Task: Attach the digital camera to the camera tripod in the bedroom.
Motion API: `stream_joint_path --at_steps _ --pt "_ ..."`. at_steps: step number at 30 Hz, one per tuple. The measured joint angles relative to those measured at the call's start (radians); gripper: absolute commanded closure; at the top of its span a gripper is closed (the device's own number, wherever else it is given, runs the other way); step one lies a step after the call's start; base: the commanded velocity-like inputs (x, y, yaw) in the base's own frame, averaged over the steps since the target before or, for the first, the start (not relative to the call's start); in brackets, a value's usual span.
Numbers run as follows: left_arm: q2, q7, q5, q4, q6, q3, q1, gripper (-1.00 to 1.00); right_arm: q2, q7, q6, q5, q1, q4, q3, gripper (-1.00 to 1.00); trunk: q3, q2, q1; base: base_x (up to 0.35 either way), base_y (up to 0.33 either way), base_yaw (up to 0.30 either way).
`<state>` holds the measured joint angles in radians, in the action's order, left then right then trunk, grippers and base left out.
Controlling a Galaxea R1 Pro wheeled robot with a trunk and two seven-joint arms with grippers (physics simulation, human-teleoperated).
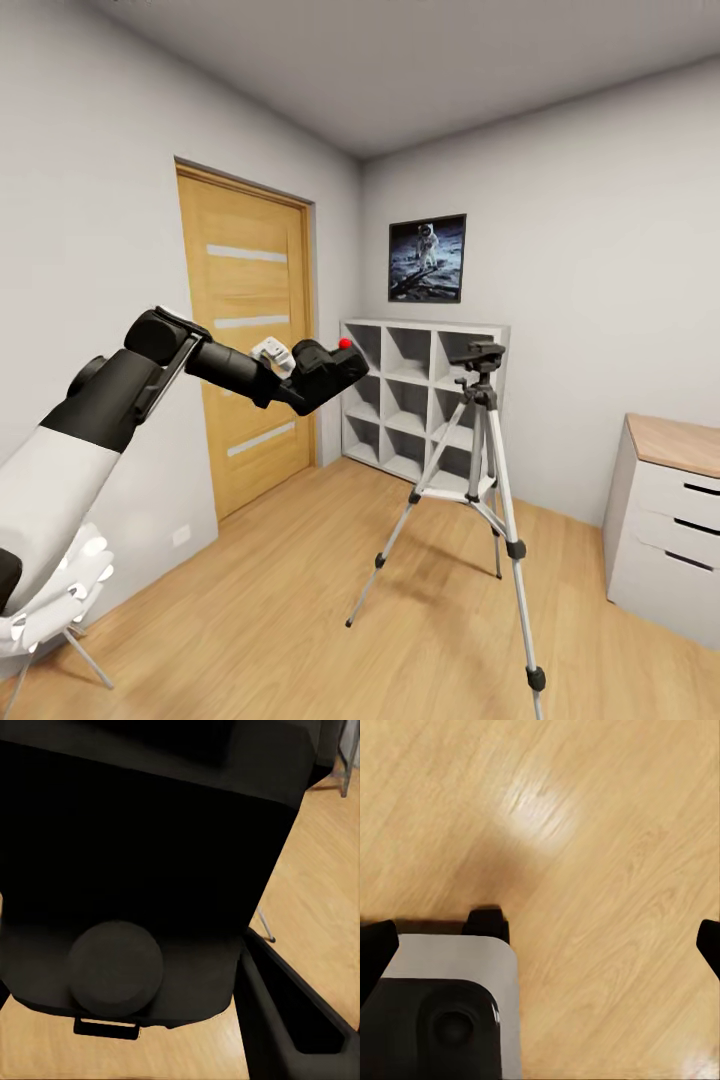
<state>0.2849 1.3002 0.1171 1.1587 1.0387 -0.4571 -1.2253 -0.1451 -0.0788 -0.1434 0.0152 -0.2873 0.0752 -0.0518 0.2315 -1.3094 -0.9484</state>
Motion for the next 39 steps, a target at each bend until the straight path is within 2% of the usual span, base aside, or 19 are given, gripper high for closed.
stream_joint_path --at_steps 3,5,10,13,16,17,19,22,30,39 --pt "-0.021 -0.045 -0.001 -0.02 0.001 0.0 -0.004 1.0 0.0 0.0 0.003 0.0 0.035 0.0 0.002 -1.0 -0.009 0.021 0.012 0.0 0.0 0.0" --pt "-0.038 -0.059 -0.003 -0.025 0.001 -0.001 -0.005 1.0 0.0 0.0 0.041 0.0 0.073 0.0 0.009 -1.0 -0.016 0.035 0.019 0.0 0.0 0.0" --pt "-0.047 -0.065 -0.001 -0.025 0.001 -0.012 -0.005 1.0 0.0 0.0 0.084 0.001 0.109 0.0 0.016 -1.0 -0.031 0.07 0.038 0.0 0.0 0.0" --pt "-0.048 -0.066 -0.002 -0.025 0.001 -0.046 -0.005 1.0 0.004 0.0 0.094 0.001 0.122 0.0 0.018 -1.0 -0.041 0.091 0.05 0.0 0.0 0.0" --pt "-0.05 -0.066 -0.003 -0.025 0.001 -0.106 -0.005 1.0 0.01 -0.001 0.097 0.001 0.131 0.0 0.019 -1.0 -0.05 0.112 0.061 0.0 0.0 0.0" --pt "-0.051 -0.066 -0.004 -0.024 0.001 -0.142 -0.005 1.0 0.012 -0.001 0.098 0.001 0.135 0.0 0.019 -1.0 -0.053 0.119 0.065 0.0 0.0 0.0" --pt "-0.052 -0.066 -0.004 -0.023 0.001 -0.19 -0.005 1.0 0.013 -0.001 0.099 0.001 0.143 0.0 0.02 -1.0 -0.06 0.133 0.073 0.0 0.0 0.0" --pt "-0.054 -0.066 -0.006 -0.013 0.001 -0.232 -0.005 1.0 0.013 0.0 0.101 0.001 0.167 0.001 0.02 -1.0 -0.069 0.154 0.084 0.0 0.0 0.0" --pt "-0.054 -0.065 -0.002 0.004 0.001 -0.249 -0.005 1.0 0.012 -0.001 0.104 0.001 0.204 0.001 0.02 -1.0 -0.094 0.21 0.115 0.0 0.0 0.0" --pt "-0.052 -0.065 -0.002 0.007 0.001 -0.25 -0.005 1.0 0.009 -0.001 0.136 0.001 0.209 0.0 0.021 -1.0 -0.122 0.273 0.15 0.0 0.0 0.0"
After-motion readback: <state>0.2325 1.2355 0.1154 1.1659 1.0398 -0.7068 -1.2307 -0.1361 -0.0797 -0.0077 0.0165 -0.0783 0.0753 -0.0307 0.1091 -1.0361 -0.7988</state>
